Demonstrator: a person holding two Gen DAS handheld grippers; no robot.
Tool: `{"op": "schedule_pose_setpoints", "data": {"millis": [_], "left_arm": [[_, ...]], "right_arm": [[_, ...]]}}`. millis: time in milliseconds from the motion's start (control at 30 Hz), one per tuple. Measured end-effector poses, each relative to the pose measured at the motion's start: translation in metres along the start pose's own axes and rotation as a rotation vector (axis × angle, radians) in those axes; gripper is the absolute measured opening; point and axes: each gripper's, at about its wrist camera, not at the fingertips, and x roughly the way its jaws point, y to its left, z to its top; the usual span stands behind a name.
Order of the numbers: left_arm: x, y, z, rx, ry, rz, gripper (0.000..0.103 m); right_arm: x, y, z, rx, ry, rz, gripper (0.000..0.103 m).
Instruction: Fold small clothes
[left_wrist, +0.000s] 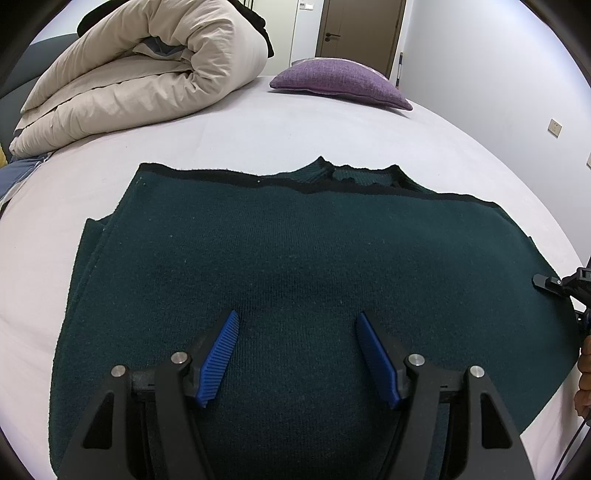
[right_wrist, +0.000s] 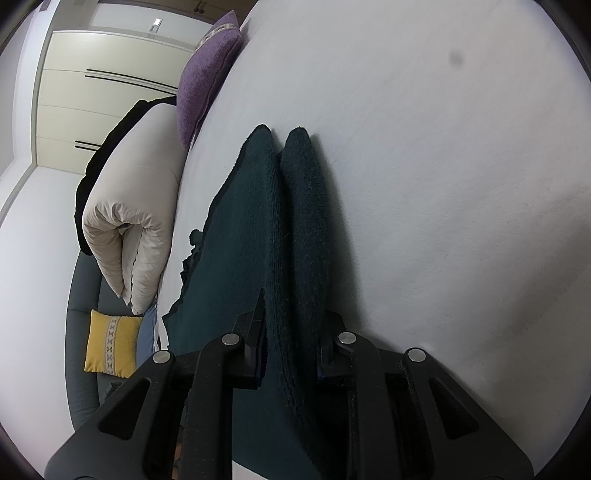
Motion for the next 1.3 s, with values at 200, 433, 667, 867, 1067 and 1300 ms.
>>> {"op": "schedule_pose_setpoints", "data": {"millis": [200, 433, 667, 867, 1067, 1300], "left_arm": [[0.000, -0.002, -0.001, -0.001, 0.000, 0.001, 0.070], [0.000, -0.002, -0.001, -0.002, -0.001, 0.001, 0.070], [0.001, -0.001, -0.001, -0.006, 0.003, -0.019, 0.070], [0.002, 0.001, -0.001, -0.011, 0.004, -0.034, 0.070], [0.003, 0.005, 0.001, -0.027, 0.012, -0.060, 0.070], [0.002, 0.009, 0.002, -0.036, 0.017, -0.087, 0.069]], "right_arm": [[-0.001, 0.000, 0.001, -0.012, 0.001, -0.005, 0.015], [0.002, 0.004, -0.001, -0.025, -0.002, -0.022, 0.012], [0.001, 0.015, -0.004, -0.055, -0.027, -0.072, 0.012], [0.001, 0.023, -0.005, -0.071, -0.037, -0.105, 0.012], [-0.001, 0.037, -0.005, -0.111, -0.044, -0.153, 0.012], [-0.003, 0.045, -0.004, -0.116, -0.042, -0.187, 0.012]]}}
